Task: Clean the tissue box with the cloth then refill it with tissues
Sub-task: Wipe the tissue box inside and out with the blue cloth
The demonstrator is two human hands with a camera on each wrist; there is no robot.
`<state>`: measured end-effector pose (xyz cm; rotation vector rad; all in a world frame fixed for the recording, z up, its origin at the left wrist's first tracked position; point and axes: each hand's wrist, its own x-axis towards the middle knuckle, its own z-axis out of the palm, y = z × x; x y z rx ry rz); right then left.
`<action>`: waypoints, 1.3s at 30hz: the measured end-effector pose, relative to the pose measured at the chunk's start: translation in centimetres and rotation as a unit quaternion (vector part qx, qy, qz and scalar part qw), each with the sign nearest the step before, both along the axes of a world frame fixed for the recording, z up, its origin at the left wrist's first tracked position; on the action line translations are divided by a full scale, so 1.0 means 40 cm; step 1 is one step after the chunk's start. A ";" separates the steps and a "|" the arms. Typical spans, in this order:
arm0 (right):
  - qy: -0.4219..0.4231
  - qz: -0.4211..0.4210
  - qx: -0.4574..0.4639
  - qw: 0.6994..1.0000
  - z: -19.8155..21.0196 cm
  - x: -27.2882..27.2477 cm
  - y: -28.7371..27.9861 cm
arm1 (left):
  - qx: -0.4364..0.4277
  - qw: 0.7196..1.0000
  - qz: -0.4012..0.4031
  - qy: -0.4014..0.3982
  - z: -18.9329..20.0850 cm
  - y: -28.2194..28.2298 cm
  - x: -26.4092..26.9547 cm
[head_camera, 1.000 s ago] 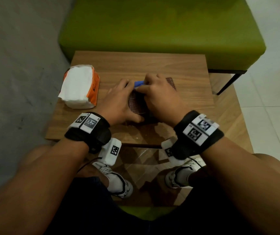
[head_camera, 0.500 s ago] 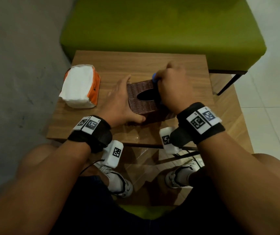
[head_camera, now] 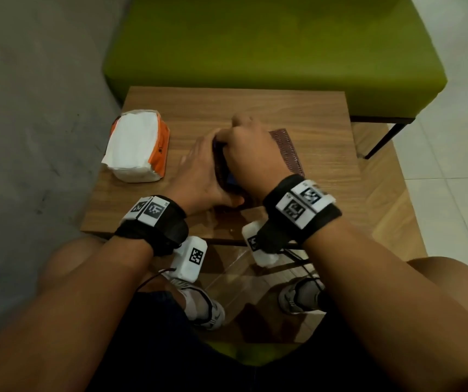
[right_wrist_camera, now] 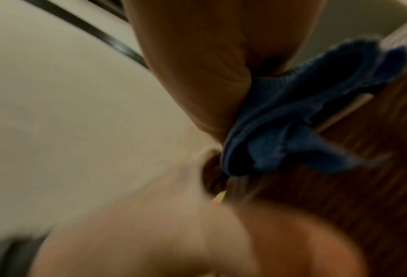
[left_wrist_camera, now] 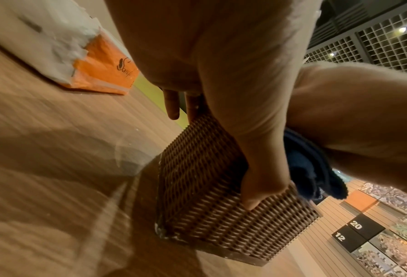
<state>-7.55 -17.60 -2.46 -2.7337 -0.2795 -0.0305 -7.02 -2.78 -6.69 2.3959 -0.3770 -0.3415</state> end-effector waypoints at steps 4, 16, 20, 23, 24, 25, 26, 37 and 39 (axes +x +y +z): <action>0.009 -0.089 0.013 0.996 0.008 0.012 -0.182 | 0.029 1.000 -0.006 -0.002 0.003 0.000 -0.003; -0.033 -0.140 0.056 0.988 -0.062 -0.094 -0.231 | 0.217 0.961 -0.150 -0.080 0.062 -0.121 0.024; -0.050 -0.123 0.072 0.989 -0.059 -0.155 -0.239 | 0.188 0.969 -0.144 -0.075 0.064 -0.132 0.048; -0.043 -0.088 0.058 0.993 -0.052 -0.243 -0.240 | 0.172 0.972 -0.145 -0.064 0.061 -0.126 0.049; -0.037 -0.084 0.056 0.994 -0.049 -0.255 -0.241 | 0.169 0.973 -0.146 -0.059 0.061 -0.125 0.049; -0.035 -0.086 0.054 0.994 -0.047 -0.243 -0.244 | 0.167 0.973 -0.149 -0.057 0.060 -0.124 0.052; -0.034 -0.093 0.054 0.994 -0.047 -0.210 -0.247 | 0.166 0.973 -0.153 -0.054 0.059 -0.122 0.054; -0.034 -0.095 0.074 0.992 -0.057 -0.250 -0.241 | 0.169 0.971 -0.165 -0.043 0.087 -0.123 0.062; -0.035 -0.116 0.069 0.990 -0.059 -0.181 -0.251 | 0.175 0.969 -0.169 -0.043 0.084 -0.127 0.063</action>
